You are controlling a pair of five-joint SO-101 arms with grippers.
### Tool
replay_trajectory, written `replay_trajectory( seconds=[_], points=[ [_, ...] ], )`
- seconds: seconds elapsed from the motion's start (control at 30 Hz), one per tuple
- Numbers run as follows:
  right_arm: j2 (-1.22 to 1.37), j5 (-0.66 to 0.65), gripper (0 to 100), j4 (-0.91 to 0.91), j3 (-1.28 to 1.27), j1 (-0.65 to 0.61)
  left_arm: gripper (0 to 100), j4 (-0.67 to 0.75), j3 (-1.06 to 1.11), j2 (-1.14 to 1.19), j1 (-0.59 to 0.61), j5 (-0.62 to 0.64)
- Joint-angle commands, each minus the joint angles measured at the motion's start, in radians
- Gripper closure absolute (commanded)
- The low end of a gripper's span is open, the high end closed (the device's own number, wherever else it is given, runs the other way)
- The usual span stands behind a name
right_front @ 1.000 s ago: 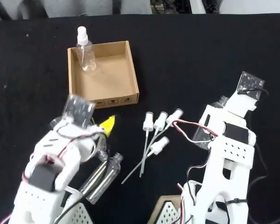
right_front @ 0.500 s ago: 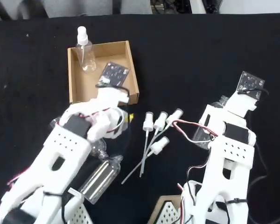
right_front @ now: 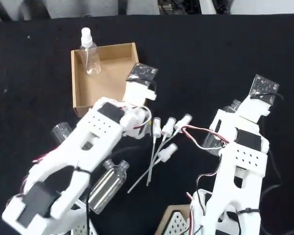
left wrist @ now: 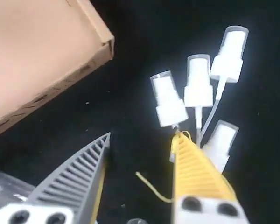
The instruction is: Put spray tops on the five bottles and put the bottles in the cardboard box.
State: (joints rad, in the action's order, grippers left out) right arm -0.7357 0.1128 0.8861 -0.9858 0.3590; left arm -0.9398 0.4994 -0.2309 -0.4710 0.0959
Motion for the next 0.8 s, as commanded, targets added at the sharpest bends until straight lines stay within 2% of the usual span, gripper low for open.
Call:
replay_trajectory(
  seconds=[0.0,0.23,0.77],
  points=[
    [-0.044,0.012,94.9,-0.029,0.004,0.023,81,-0.006,-0.117,0.071,-0.047,0.081],
    [-0.044,0.012,94.9,-0.029,0.004,0.025,81,-0.005,-0.211,0.207,-0.058,0.167],
    [-0.044,0.009,94.9,-0.029,0.004,0.018,82,-0.002,-0.375,0.480,-0.059,0.167]
  ],
)
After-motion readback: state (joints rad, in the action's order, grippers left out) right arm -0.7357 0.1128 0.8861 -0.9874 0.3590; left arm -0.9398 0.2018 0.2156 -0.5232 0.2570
